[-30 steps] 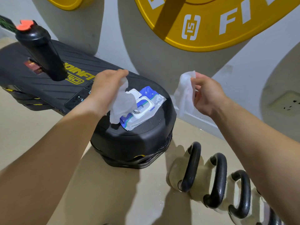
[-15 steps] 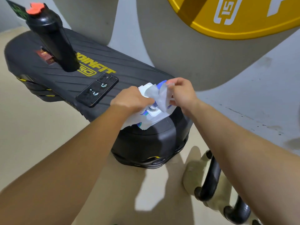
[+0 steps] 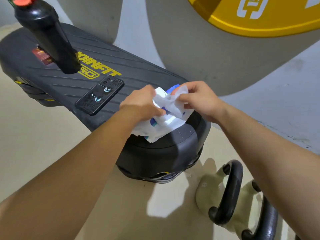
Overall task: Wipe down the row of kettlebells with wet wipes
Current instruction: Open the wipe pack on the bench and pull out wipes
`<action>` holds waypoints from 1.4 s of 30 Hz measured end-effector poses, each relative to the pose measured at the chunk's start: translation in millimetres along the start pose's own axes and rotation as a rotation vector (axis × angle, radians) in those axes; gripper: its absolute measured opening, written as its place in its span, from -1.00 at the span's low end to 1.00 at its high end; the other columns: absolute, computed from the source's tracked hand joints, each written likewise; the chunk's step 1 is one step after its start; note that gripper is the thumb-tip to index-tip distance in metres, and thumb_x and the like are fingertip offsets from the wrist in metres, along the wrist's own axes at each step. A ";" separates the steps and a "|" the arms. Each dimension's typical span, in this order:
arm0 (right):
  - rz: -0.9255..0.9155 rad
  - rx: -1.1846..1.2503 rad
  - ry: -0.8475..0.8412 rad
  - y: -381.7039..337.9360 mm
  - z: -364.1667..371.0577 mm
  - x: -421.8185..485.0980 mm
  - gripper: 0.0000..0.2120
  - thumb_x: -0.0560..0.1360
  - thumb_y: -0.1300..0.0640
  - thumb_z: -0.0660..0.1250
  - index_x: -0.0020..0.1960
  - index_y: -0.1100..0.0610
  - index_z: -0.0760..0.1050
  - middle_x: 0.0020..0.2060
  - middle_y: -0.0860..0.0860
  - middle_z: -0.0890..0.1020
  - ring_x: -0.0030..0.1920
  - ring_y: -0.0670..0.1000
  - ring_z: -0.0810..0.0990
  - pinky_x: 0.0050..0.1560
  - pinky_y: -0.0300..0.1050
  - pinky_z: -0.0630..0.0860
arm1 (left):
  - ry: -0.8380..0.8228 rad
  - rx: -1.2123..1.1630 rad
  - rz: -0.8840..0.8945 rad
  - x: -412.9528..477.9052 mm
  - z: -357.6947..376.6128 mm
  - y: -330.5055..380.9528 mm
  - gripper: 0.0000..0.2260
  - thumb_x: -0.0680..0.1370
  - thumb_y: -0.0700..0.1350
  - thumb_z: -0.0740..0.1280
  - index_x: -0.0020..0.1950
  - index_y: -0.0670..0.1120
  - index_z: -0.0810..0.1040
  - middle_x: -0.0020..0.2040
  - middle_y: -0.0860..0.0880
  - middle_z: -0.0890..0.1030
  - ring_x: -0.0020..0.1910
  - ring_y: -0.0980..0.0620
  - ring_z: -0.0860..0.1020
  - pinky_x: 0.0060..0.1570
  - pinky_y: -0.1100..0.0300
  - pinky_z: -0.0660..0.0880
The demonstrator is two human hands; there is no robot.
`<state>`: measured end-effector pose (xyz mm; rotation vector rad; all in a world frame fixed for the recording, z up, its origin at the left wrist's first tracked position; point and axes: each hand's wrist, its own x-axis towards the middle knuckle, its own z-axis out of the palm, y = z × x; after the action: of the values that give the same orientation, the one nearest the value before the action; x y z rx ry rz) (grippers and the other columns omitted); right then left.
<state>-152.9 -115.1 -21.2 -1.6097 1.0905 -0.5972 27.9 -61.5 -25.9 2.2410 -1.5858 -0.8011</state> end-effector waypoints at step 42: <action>0.237 -0.303 0.049 -34.8 -35.1 -27.4 -0.85 0.55 0.15 0.42 0.00 0.23 0.68 -0.37 0.05 0.67 -0.37 -0.02 0.62 -0.23 -0.20 0.57 | 0.240 -0.464 0.127 -33.0 -10.2 20.6 -0.94 0.45 -0.03 0.48 -0.17 0.01 0.66 -0.23 0.09 0.64 -0.27 0.19 0.56 -0.33 0.35 0.42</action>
<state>-181.9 -106.9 26.5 -1.6944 1.4373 -0.3259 9.9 -39.2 2.3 1.8100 -1.2620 -0.7417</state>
